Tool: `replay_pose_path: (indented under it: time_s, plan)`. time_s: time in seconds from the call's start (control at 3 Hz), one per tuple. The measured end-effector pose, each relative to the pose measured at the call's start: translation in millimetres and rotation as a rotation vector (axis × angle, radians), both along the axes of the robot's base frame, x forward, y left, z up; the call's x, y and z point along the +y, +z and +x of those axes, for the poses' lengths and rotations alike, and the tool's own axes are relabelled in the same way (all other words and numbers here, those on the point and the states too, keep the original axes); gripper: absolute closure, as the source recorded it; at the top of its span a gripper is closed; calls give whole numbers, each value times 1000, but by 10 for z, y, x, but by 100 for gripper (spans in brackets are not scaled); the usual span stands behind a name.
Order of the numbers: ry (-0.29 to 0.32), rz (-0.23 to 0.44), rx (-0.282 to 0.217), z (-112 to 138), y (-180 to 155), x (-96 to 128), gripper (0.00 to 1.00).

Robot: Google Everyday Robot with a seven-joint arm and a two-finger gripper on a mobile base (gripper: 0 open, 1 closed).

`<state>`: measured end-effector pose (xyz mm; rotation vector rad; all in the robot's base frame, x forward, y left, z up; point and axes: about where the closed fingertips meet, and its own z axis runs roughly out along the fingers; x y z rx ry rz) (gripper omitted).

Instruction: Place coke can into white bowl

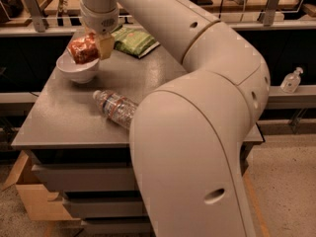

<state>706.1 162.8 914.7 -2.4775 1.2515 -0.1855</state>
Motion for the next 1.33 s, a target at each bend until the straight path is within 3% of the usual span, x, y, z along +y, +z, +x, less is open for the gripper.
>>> replay_pose_path:
  time_s: [0.67, 1.33]
  plan:
    - [32, -41, 11, 32, -112, 209, 100]
    - [37, -77, -19, 108, -68, 304, 100]
